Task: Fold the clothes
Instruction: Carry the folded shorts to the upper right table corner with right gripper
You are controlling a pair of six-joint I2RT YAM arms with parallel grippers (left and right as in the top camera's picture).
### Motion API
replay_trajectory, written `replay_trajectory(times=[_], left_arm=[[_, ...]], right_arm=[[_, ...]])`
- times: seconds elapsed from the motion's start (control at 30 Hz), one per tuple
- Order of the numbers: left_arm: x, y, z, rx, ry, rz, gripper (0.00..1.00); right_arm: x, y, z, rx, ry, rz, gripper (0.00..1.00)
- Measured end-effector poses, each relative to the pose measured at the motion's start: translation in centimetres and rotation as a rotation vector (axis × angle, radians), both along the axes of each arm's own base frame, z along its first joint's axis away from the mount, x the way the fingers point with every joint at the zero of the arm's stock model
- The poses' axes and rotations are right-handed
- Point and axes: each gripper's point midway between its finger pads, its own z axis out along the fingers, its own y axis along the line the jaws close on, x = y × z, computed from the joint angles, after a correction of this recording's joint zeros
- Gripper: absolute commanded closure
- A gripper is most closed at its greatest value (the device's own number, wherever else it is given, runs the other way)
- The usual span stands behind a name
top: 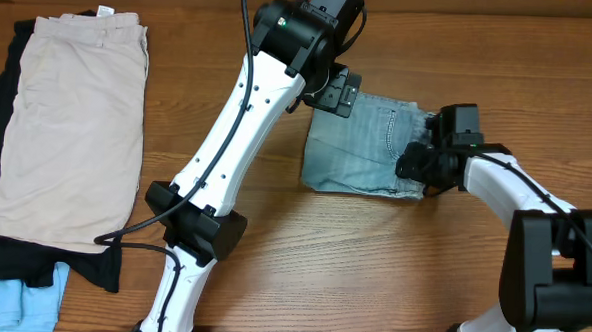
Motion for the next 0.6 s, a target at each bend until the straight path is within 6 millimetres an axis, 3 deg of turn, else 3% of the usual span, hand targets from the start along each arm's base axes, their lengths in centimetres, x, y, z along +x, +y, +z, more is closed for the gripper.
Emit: replay_trajectory(times=[0.03, 0.33, 0.43, 0.5, 0.6], left_arm=[[0.0, 0.1, 0.0, 0.003, 0.0, 0.007, 0.0], [0.6, 1.3, 0.1, 0.036, -0.025, 0.126, 0.0], [0.9, 1.8, 0.2, 0.049, -0.043, 0.184, 0.0], [1.2, 1.9, 0.3, 0.048, -0.055, 0.208, 0.0], [1.7, 2.0, 0.4, 0.04, -0.076, 0.232, 0.0]], right_arm=[[0.2, 0.3, -0.1, 0.002, -0.007, 0.006, 0.96], [2.4, 0.1, 0.2, 0.127, -0.033, -0.152, 0.96], [4.3, -2.4, 0.5, 0.188, -0.061, -0.308, 0.96], [5.7, -5.1, 0.9, 0.22, -0.097, -0.432, 0.96], [7.8, -10.9, 2.1, 0.265, -0.195, -0.66, 0.96]])
